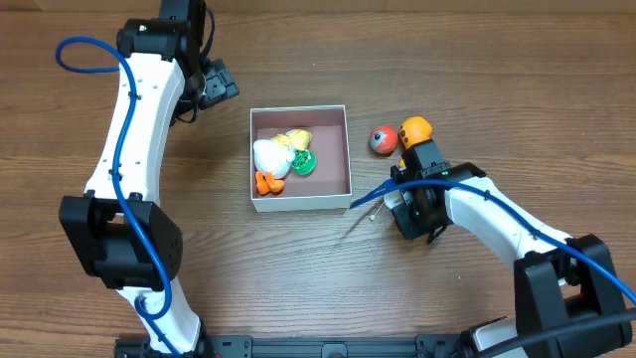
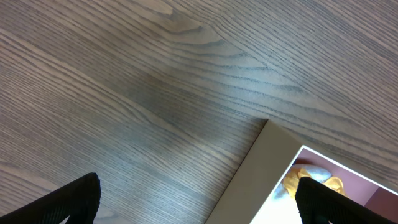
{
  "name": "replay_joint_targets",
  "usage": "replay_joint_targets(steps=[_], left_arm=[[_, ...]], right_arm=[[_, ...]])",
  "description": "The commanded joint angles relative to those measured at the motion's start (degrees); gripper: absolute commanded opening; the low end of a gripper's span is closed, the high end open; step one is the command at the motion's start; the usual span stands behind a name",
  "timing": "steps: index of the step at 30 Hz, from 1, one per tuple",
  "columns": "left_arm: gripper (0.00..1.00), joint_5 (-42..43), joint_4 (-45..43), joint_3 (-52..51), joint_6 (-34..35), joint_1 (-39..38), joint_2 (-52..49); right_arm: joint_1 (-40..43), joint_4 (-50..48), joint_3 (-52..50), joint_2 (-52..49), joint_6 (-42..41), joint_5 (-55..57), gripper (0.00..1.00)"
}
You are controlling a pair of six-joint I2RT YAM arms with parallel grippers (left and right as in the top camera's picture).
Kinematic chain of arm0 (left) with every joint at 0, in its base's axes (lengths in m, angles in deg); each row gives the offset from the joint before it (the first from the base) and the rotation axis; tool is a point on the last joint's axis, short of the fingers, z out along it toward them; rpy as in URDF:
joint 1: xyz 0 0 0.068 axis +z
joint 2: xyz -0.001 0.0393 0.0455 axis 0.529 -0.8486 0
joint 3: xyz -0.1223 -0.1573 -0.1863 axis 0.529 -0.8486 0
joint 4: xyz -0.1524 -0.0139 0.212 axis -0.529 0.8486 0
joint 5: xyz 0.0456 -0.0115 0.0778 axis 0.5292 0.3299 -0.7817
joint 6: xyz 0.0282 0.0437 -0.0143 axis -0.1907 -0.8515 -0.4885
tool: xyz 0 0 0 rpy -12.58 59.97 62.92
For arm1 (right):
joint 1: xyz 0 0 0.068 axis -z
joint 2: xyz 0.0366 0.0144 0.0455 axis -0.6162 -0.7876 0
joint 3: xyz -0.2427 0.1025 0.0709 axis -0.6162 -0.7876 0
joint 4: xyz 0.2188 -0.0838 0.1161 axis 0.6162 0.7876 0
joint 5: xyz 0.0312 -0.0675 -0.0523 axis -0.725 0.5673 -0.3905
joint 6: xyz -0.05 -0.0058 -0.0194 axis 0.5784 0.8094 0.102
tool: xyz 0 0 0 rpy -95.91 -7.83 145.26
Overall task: Pack container
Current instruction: 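Lift the paddle toy and carry it over the box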
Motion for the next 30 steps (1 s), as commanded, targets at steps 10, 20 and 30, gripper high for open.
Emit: replay_joint_targets(steps=[10,20,30], left_arm=[[1.0,0.5,0.1,0.5,1.1,0.0,1.4],[1.0,0.5,0.1,0.5,1.1,0.0,1.4],[1.0,0.5,0.1,0.5,1.1,0.0,1.4]], right_arm=[[-0.1,9.3,14.4,7.3,0.7,-0.6,0.06],[-6.7,10.7,20.6,12.4,12.1,-5.2,0.14],[-17.1,-0.6,20.6,12.4,23.8,-7.1,0.1]])
